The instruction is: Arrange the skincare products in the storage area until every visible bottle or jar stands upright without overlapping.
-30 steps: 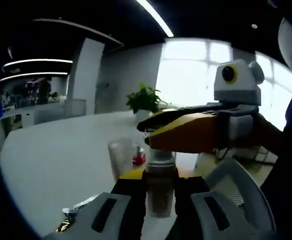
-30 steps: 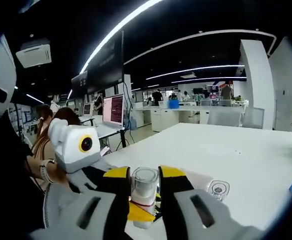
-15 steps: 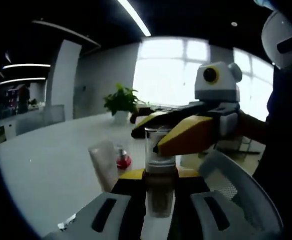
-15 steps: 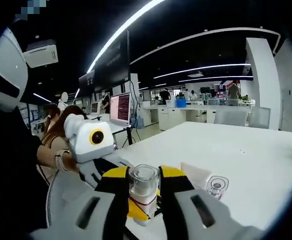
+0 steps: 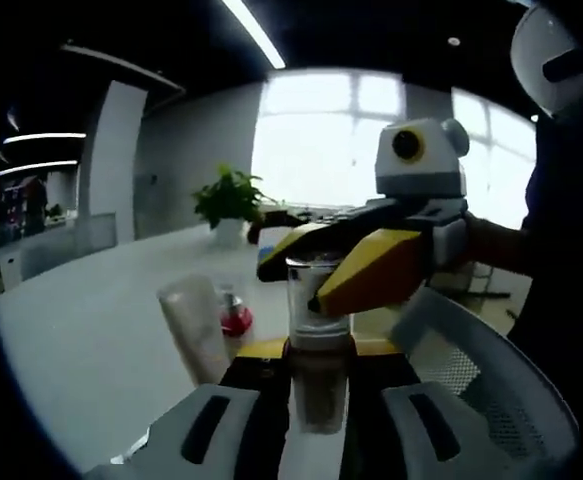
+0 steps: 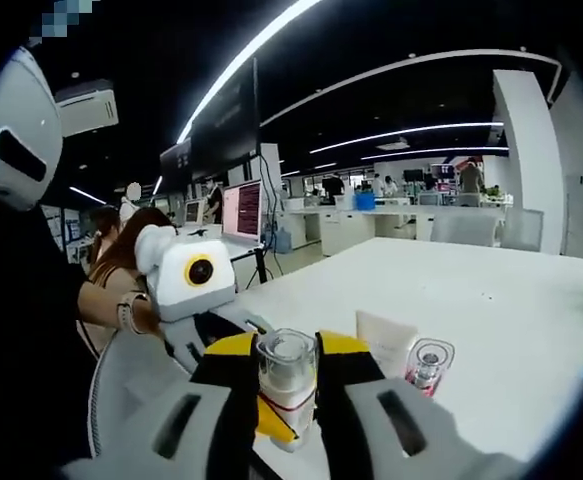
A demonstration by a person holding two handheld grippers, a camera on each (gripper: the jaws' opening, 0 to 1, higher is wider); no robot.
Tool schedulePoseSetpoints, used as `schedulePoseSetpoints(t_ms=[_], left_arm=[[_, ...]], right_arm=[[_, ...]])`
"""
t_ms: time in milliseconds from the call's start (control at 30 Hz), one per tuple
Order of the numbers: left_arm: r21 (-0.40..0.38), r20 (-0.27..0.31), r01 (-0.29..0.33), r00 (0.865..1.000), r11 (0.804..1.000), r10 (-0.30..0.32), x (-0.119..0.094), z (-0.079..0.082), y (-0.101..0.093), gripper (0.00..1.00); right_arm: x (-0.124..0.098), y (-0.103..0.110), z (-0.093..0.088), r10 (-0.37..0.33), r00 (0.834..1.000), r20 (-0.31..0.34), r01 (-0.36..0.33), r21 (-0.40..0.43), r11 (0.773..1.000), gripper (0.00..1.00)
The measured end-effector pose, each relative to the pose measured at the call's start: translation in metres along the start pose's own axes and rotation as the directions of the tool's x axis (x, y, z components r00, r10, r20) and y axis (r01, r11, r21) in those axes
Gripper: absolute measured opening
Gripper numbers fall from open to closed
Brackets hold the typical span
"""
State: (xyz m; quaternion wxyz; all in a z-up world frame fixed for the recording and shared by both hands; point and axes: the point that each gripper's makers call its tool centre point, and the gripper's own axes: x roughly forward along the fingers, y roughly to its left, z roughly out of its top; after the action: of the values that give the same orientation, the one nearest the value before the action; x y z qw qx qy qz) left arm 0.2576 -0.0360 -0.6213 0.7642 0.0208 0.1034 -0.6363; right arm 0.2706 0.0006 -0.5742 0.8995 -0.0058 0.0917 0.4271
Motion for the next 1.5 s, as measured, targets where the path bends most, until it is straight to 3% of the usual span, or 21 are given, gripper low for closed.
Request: schedulePoseSetpoints(t_ms=[33, 100, 567, 800, 1033, 1333, 1500], left_arm=[[-0.031, -0.008, -0.009, 1.000, 0.999, 0.008, 0.001, -0.001, 0.002, 0.23], [-0.023, -0.016, -0.014, 1.000, 1.000, 0.014, 0.001, -0.003, 0.004, 0.30], [-0.002, -0.069, -0.041, 0.997, 0.999, 0.041, 0.000, -0.014, 0.009, 0.28], [-0.019, -0.067, -0.049, 0.997, 0.999, 0.047, -0.001, -0.015, 0.010, 0.27], [-0.037, -0.066, -0.056, 0.996, 0.998, 0.054, -0.001, -0.016, 0.012, 0.26], [-0.052, -0.065, -0.053, 0.997, 0.997, 0.050, -0.001, -0.017, 0.011, 0.25], [-0.056, -0.071, -0.055, 0.996, 0.997, 0.051, -0.002, -0.019, 0.011, 0.24]], right_arm=[[0.000, 0.000, -0.001, 0.003, 1.000, -0.005, -0.003, 0.007, 1.000, 0.20], [0.000, -0.002, -0.003, -0.004, 1.000, -0.015, 0.004, -0.002, 1.000, 0.20], [-0.014, -0.032, -0.013, -0.047, 0.999, 0.003, 0.047, -0.039, 0.998, 0.20], [-0.031, -0.060, -0.024, -0.085, 0.996, -0.010, 0.084, -0.062, 0.995, 0.21], [-0.039, -0.081, -0.045, -0.133, 0.991, -0.007, 0.132, -0.056, 0.990, 0.21], [-0.029, -0.093, -0.077, -0.129, 0.991, -0.017, 0.128, -0.062, 0.990, 0.21], [-0.026, -0.097, -0.084, -0.134, 0.991, -0.012, 0.133, -0.065, 0.989, 0.21]])
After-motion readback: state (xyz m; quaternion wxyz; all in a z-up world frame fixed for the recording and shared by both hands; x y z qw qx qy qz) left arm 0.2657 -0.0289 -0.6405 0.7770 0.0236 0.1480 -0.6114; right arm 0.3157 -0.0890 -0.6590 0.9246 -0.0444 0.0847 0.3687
